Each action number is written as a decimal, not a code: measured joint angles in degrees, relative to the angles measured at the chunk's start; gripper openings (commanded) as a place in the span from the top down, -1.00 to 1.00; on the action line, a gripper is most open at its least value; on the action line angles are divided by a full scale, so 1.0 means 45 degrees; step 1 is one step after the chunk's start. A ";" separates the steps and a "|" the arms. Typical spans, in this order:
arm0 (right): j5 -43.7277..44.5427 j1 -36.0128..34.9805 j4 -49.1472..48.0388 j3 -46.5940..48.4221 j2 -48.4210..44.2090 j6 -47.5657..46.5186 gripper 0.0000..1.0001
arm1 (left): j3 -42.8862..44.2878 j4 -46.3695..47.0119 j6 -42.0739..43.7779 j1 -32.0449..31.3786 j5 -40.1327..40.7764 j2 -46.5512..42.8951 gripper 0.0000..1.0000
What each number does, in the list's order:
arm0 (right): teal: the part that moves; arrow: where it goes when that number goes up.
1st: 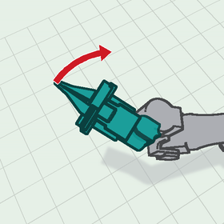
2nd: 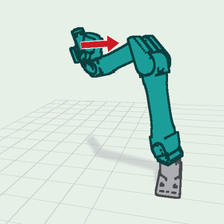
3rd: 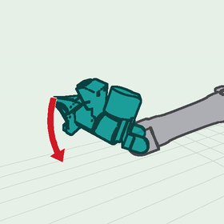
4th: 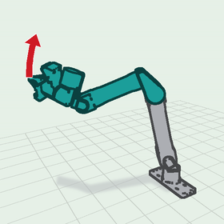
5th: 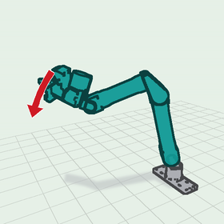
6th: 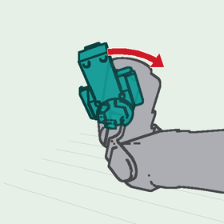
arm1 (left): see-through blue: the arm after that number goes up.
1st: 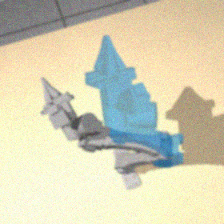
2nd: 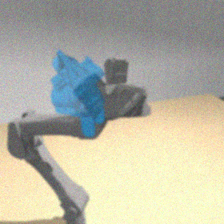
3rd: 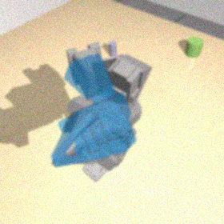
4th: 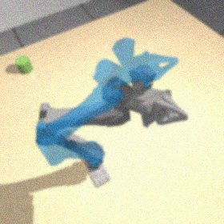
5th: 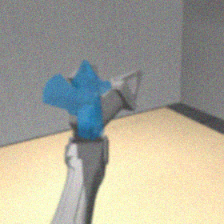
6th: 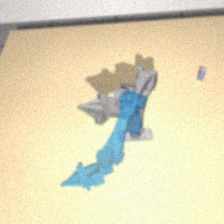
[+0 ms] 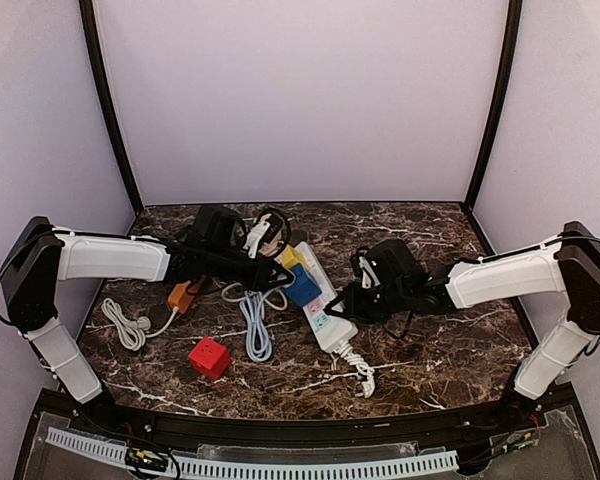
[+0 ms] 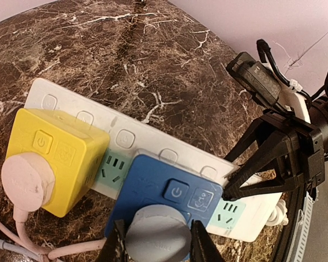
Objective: Pull the plug off the socket
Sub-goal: Remove the plug from the socket.
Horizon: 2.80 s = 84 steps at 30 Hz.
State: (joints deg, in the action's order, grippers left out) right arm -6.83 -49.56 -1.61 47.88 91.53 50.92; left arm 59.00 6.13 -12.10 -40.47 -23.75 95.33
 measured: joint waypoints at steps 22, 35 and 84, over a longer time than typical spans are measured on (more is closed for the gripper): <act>0.0680 -0.0311 -0.0355 -0.0559 -0.0627 -0.1219 1.00 | 0.0379 -0.0296 -0.0792 0.0685 -0.1588 0.0165 0.99; 0.0597 -0.0121 -0.0321 -0.0554 -0.0622 0.0753 1.00 | -0.0233 0.0860 -0.0772 0.0695 -0.1520 0.0165 0.99; 0.2948 0.1399 0.1326 -0.1137 -0.1515 -0.0019 1.00 | -0.2283 -0.0563 -0.1350 0.1807 -0.0607 -0.3167 0.99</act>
State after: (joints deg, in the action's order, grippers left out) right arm 6.44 -43.27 4.36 42.76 84.71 50.83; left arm 48.73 3.60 -18.17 -32.34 -26.48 81.08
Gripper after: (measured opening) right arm 0.241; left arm 0.253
